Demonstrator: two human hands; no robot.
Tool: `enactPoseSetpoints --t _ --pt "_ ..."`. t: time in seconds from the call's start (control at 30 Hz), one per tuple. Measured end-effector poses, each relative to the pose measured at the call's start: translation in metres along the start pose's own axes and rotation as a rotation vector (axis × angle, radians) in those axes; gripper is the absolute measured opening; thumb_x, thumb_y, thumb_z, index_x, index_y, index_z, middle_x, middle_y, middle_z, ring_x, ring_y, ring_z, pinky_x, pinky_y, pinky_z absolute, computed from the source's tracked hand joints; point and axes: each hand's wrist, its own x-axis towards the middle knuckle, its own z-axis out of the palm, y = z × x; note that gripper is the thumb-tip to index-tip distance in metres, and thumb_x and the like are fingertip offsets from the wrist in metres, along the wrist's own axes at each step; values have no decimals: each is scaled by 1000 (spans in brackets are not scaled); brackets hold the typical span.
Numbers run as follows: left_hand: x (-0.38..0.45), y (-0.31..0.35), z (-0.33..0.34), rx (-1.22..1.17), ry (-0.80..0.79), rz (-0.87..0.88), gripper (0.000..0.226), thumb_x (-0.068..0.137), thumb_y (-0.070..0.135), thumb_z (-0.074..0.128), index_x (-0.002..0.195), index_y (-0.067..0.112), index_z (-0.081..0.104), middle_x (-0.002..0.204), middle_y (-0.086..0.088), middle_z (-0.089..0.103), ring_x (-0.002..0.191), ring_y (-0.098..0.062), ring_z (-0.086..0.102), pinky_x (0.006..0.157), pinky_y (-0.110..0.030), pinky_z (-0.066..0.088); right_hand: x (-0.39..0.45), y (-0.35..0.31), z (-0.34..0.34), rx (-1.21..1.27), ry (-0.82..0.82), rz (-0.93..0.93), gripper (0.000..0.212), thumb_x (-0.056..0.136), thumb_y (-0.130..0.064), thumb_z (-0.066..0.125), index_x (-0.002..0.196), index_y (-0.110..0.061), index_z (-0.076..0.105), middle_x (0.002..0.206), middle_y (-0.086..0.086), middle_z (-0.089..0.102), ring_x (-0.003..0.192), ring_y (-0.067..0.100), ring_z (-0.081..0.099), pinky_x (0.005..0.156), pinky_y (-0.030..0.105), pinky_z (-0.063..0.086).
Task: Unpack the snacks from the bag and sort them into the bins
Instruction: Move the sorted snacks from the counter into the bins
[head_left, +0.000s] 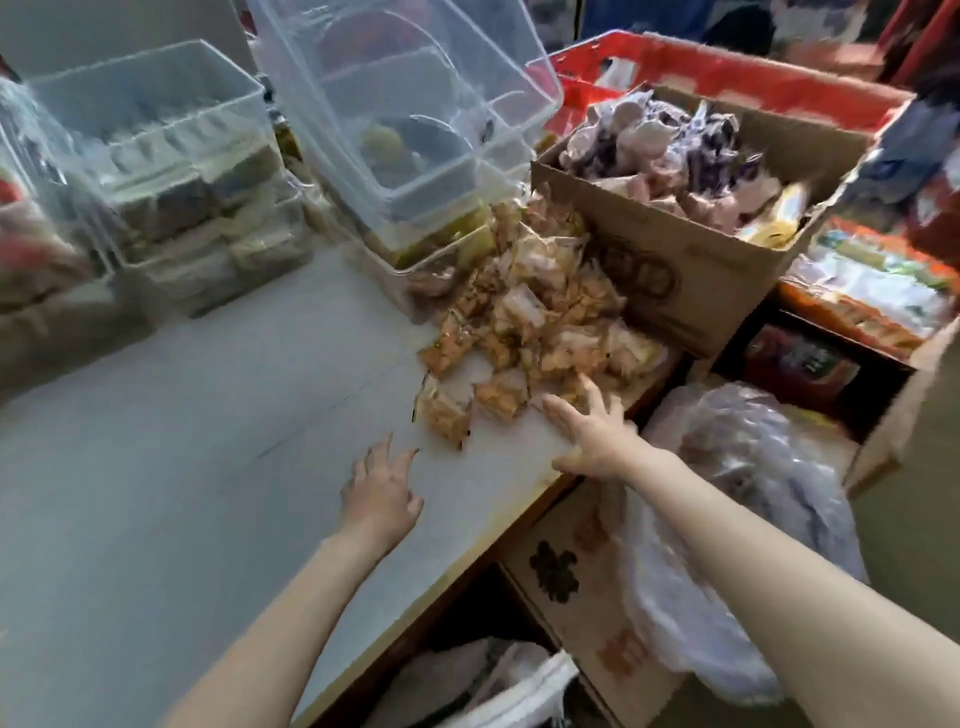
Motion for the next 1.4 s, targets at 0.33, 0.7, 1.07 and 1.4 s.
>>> enactPoseSetpoints --t 0.33,0.7,1.07,1.4 --pt "110 98 7 -241 -26 -131 79 79 75 41 145 50 5 150 -6 -36 132 -47 -34 103 -73 2 155 63 -70 594 157 142 98 77 -56 65 148 -42 -1 157 8 -16 145 29 -4 118 44 9" --pt "114 77 13 -213 -126 -232 72 82 65 50 144 38 26 157 -10 -2 139 -43 -18 102 -72 12 162 46 -39 496 99 108 91 76 -48 71 147 -40 15 156 8 -19 145 31 -5 117 43 9" --pt "23 -41 28 -328 47 -481 54 84 58 53 133 37 43 157 -7 4 143 -31 -12 108 -59 14 97 -68 43 545 -52 101 90 78 -55 66 148 -41 12 155 5 -24 142 44 3 114 54 16" --pt "-36 -79 23 -268 31 -100 108 36 102 1 133 58 -13 146 6 -37 137 -36 -30 109 -65 -5 51 -160 42 675 -69 -76 39 91 -31 58 128 -16 56 124 2 57 102 19 56 84 30 47"
